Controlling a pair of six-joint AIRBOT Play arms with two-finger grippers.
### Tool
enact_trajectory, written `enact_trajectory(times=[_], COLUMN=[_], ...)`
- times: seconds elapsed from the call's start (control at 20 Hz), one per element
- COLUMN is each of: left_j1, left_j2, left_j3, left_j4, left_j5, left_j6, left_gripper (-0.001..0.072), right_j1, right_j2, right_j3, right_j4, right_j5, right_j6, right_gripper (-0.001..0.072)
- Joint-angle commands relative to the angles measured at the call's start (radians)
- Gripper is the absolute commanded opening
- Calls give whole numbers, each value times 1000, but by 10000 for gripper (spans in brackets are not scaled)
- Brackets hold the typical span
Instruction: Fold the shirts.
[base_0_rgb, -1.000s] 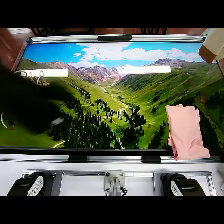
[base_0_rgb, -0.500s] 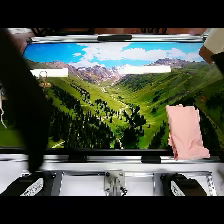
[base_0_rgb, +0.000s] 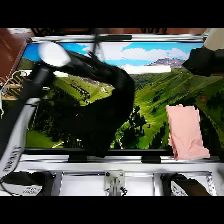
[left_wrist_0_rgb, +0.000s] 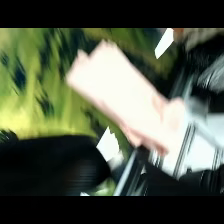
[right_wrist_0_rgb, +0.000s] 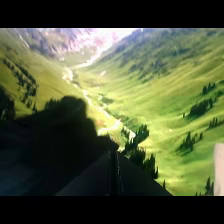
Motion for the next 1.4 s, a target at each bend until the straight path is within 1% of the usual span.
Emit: enact_trajectory(times=[0.0,0.05,0.15,0.2,0.25,0.3,0.4,0.45,0.5,0.6,0.7,0.8,0.9,1.0,1.1,1.15,1.2,1.35], left_j1=[-17,27,140,203,272,335,441,480,505,525,516,492,453,407,343,315,289,223], left_j2=[-117,-111,-92,-76,-53,-25,58,110,161,274,357,397,389,370,340,322,304,255], left_j3=[2,6,40,47,43,31,-44,-116,-203,-441,-665,-832,-945,-1004,-1028,-1028,-1029,-1029], left_j4=[19,44,166,237,283,294,294,294,294,294,290,286,257,227,189,180,173,173], left_j5=[-98,-164,-356,-452,-528,-565,-568,-568,-560,-498,-433,-357,-282,-193,-117,-105,-96,-88], left_j6=[-2,-48,-180,-229,-252,-262,-284,-284,-284,-283,-275,-275,-275,-276,-275,-271,-264,-253], left_gripper=[654,654,654,647,583,529,525,597,718,716,716,715,714,714,714,714,713,712], right_j1=[1,1,1,1,1,1,1,1,1,1,1,1,0,0,0,0,0,-5], right_j2=[-97,-125,-187,-220,-252,-286,-353,-385,-419,-484,-544,-591,-615,-614,-614,-614,-614,-614], right_j3=[0,0,0,0,0,0,0,0,0,0,0,-2,-38,-121,-216,-257,-289,-352], right_j4=[-3,-3,-15,-29,-46,-74,-118,-123,-122,-113,-103,-98,-96,-86,-40,-16,11,21], right_j5=[36,42,55,60,66,71,97,113,129,150,163,170,160,142,127,109,93,55], right_j6=[-20,-32,-56,-67,-78,-89,-115,-135,-161,-195,-197,-197,-192,-188,-208,-212,-215,-223], right_gripper=[299,505,506,506,506,506,506,506,506,506,507,506,506,506,507,540,667,666])
